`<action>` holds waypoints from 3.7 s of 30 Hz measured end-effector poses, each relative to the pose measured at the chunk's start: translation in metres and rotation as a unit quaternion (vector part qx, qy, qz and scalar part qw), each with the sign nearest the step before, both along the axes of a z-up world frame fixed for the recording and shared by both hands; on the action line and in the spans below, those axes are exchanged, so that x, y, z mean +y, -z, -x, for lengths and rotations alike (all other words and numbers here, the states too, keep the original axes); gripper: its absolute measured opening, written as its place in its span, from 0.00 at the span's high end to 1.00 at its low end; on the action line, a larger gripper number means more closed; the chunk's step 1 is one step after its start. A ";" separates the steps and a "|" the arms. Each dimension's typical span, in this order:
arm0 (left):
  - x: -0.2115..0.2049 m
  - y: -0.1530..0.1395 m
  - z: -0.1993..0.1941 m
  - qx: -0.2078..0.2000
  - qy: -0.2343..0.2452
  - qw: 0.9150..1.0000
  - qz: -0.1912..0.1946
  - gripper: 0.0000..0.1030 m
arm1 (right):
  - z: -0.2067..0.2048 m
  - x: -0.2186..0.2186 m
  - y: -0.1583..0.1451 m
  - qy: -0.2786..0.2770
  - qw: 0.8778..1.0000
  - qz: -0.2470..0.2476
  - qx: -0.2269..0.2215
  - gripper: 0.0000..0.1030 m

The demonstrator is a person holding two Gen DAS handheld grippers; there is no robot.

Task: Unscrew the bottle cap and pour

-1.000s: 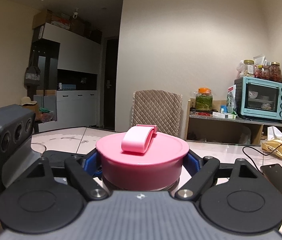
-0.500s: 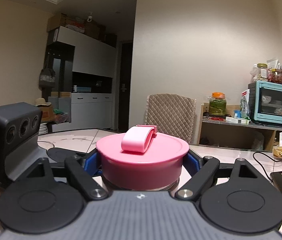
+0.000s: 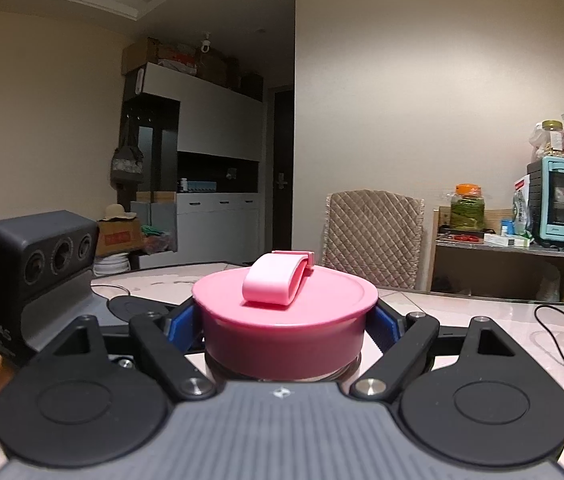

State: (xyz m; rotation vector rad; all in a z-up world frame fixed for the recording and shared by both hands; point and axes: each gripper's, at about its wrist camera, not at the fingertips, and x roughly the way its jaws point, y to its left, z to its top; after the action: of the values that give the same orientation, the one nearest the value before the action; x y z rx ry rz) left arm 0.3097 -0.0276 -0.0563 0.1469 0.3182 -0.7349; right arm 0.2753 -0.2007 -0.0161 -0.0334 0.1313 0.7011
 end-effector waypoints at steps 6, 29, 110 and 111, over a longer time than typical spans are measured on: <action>0.000 0.000 0.000 0.000 0.000 1.000 0.000 0.13 | 0.000 -0.004 0.002 -0.008 1.000 -0.008 0.002 0.17; 0.000 0.000 0.001 0.000 0.000 1.000 0.000 0.13 | -0.003 -0.012 0.006 -0.014 1.000 -0.022 0.004 0.17; -0.012 -0.006 0.006 -0.002 -0.100 0.995 0.003 0.13 | 0.000 -0.040 -0.012 0.053 0.996 -0.075 0.001 0.17; -0.013 -0.006 0.006 -0.001 -0.106 0.994 0.004 0.13 | 0.000 -0.041 -0.011 0.055 0.996 -0.077 0.002 0.17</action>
State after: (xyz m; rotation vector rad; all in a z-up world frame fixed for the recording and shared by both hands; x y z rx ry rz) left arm 0.3034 -0.0408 -0.0501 0.1046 0.3233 -0.5267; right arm 0.2757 -0.2414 -0.0047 0.1218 0.0830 0.5986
